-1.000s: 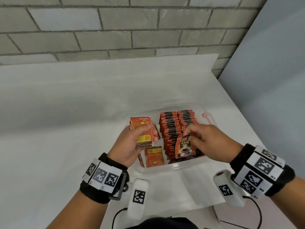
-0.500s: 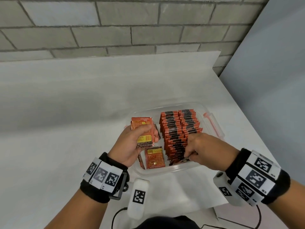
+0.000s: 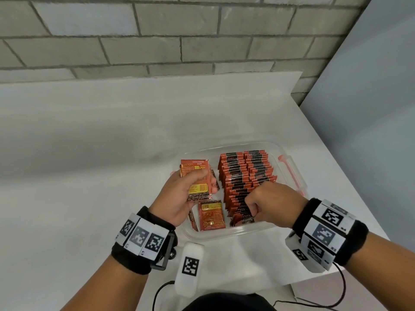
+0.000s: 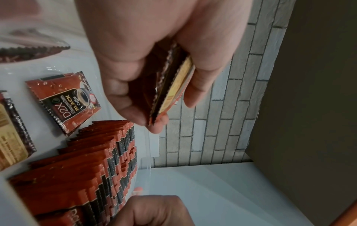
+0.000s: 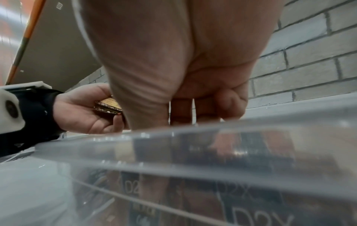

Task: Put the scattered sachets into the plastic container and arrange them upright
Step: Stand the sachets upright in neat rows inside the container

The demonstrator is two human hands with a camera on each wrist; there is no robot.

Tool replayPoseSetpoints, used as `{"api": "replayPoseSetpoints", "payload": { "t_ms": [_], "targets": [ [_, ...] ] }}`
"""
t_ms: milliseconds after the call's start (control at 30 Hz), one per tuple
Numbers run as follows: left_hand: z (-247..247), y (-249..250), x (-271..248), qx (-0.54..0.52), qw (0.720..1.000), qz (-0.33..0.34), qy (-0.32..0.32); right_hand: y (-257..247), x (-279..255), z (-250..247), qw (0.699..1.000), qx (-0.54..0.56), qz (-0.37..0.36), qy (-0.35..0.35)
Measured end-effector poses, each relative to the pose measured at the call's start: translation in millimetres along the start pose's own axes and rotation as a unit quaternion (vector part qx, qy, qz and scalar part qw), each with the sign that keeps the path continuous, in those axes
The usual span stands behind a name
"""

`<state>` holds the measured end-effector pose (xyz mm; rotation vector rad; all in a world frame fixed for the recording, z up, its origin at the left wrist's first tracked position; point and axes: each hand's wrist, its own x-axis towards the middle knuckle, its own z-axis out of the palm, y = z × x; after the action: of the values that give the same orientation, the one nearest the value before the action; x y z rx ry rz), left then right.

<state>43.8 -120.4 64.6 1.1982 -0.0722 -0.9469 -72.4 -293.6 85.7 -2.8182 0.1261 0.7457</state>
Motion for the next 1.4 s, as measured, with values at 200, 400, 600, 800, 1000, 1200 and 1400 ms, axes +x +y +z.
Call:
{"api": "replayPoseSetpoints", "payload": {
  "t_ms": [200, 400, 600, 800, 1000, 1200, 1400],
  "targets": [
    [0.4, 0.2, 2.0, -0.001, 1.000, -0.005, 0.005, 2.7, 8.1, -1.3, 1.000, 0.008, -0.007, -0.018],
    [-1.6, -1.5, 3.2, -0.005, 1.000, 0.001, 0.000, 6.5, 3.2, -5.2, 0.998, 0.042, -0.017, -0.039],
    [-2.0, -2.7, 5.8, -0.008, 1.000, -0.001, 0.002, 10.2, 5.9, 2.4, 0.999, 0.039, -0.009, -0.027],
    [0.9, -3.6, 5.3, 0.003, 1.000, -0.006, -0.014, 20.0, -4.8, -6.9, 0.990, 0.139, 0.024, 0.014],
    [21.0, -5.7, 0.5, 0.077, 0.993, 0.033, -0.078, 21.8, -19.4, -30.1, 0.928, 0.315, 0.031, 0.199],
    [48.3, -9.0, 0.1, 0.102, 0.987, 0.061, -0.107, 12.5, -18.0, -30.2, 0.904, 0.388, 0.001, 0.181],
    [46.1, -4.7, -1.3, 0.021, 0.998, -0.015, -0.058, 16.1, -25.4, -27.4, 0.845, 0.426, -0.007, 0.323]
  ]
}}
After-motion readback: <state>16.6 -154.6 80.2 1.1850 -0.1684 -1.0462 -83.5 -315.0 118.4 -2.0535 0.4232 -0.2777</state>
